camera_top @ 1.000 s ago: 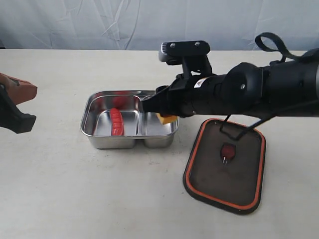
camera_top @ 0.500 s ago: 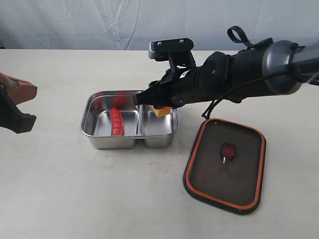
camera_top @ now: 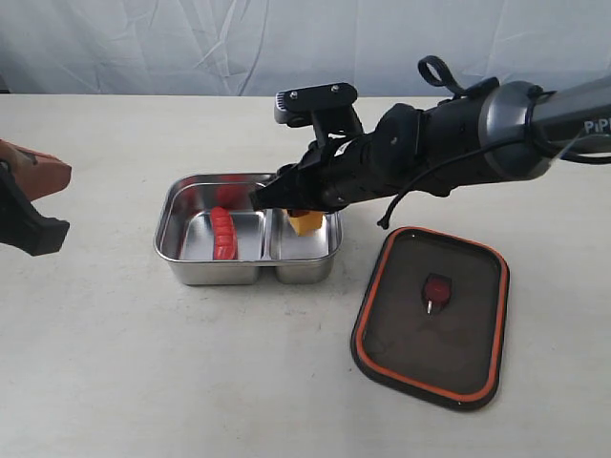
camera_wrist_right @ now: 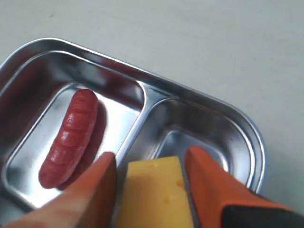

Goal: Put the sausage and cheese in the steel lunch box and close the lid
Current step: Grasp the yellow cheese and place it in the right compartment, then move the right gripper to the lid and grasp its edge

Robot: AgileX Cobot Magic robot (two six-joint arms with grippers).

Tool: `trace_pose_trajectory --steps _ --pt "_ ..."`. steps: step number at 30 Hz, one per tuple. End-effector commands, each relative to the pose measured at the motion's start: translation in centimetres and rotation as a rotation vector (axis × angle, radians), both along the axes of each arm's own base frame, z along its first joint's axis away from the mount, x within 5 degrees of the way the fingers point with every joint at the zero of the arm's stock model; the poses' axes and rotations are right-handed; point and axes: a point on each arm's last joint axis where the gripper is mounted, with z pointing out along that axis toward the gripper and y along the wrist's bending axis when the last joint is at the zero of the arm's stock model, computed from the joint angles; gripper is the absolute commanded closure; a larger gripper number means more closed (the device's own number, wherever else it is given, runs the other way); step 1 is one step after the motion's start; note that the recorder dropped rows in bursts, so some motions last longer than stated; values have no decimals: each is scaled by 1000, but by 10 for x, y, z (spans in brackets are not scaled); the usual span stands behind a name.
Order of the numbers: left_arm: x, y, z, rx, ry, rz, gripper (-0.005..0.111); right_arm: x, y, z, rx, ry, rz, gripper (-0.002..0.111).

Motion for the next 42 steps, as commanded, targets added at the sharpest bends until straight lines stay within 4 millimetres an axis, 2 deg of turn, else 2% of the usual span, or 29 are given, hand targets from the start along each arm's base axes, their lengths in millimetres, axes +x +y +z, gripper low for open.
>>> trace_pose_trajectory --steps 1,6,9,12,15,16,19,24,28,33,38,42 --pt "-2 1 1 -11 -1 7 107 2 -1 4 -2 -18 8 49" --pt "-2 1 0 -10 1 6 107 2 -1 7 -1 -30 14 49" --pt "-2 1 0 -9 4 6 107 -1 -2 22 12 -51 31 49" --pt "-3 1 0 -6 11 6 107 -7 -7 44 26 -71 65 57" --pt "-3 1 -1 -4 21 6 107 -9 -21 67 55 -22 51 71" --pt "-3 1 -1 -2 24 6 107 -8 -32 74 70 28 22 74" --pt "-4 1 -2 0 28 5 107 -2 -67 82 48 175 -77 73" --pt "-4 1 -2 -4 30 6 107 6 -131 73 -225 338 -232 54" --pt "-4 0 -2 -18 36 8 107 8 -153 65 -374 398 -316 47" --pt "-5 1 -3 -15 48 8 107 12 -154 47 -403 465 -360 47" --pt "-5 1 -4 -11 57 7 107 17 -152 17 -460 557 -368 47" --pt "-5 1 -4 -11 57 7 107 18 -152 2 -490 597 -387 47"
